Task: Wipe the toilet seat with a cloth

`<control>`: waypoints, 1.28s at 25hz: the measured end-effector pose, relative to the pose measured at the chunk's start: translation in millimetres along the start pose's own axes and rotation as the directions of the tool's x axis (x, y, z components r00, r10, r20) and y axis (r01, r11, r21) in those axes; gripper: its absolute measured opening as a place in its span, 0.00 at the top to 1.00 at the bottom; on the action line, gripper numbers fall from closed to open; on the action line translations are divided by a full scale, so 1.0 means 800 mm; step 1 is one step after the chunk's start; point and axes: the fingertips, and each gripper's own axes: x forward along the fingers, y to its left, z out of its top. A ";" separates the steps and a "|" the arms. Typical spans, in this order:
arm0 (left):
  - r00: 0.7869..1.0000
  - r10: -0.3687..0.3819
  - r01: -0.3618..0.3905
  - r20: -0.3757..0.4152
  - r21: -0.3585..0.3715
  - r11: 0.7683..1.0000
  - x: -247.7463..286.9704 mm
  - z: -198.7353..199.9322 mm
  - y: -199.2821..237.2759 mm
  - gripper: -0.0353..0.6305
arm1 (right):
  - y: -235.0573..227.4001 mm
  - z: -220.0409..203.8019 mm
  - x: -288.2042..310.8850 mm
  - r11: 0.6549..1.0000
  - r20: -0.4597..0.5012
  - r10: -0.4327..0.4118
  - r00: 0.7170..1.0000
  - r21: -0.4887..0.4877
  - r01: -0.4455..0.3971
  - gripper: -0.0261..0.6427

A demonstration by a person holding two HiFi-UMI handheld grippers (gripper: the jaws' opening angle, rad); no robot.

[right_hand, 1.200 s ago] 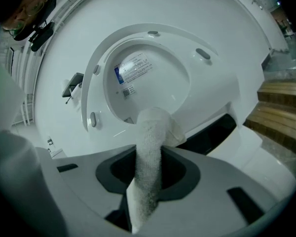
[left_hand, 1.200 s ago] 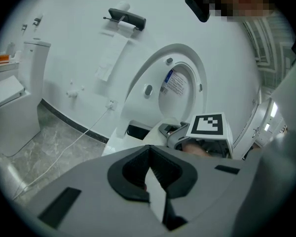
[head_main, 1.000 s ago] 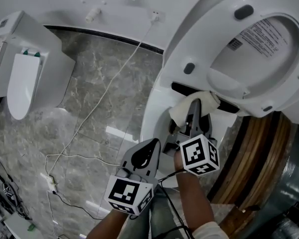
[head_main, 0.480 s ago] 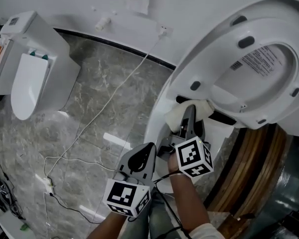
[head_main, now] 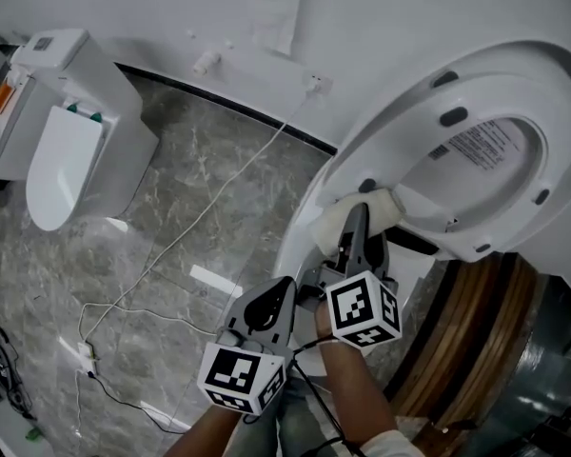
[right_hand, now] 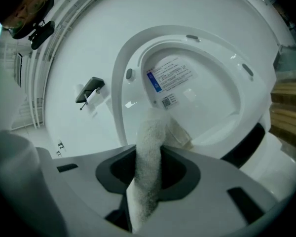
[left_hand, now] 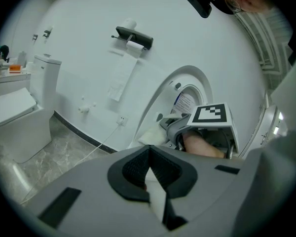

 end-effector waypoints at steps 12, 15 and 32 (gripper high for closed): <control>0.999 -0.004 0.005 0.036 -0.015 1.000 0.005 0.014 -0.011 0.95 | 0.020 0.023 0.003 0.999 -0.022 0.029 0.999 -0.021 -0.030 0.81; 0.999 0.000 0.000 0.042 -0.016 1.000 0.007 0.022 -0.011 0.95 | 0.021 0.028 0.004 0.999 -0.038 0.034 0.999 -0.016 -0.035 0.81; 0.993 0.006 -0.004 0.118 -0.022 1.000 0.015 0.102 -0.020 0.95 | 0.073 0.102 0.034 0.993 -0.024 0.089 0.996 -0.075 -0.091 0.81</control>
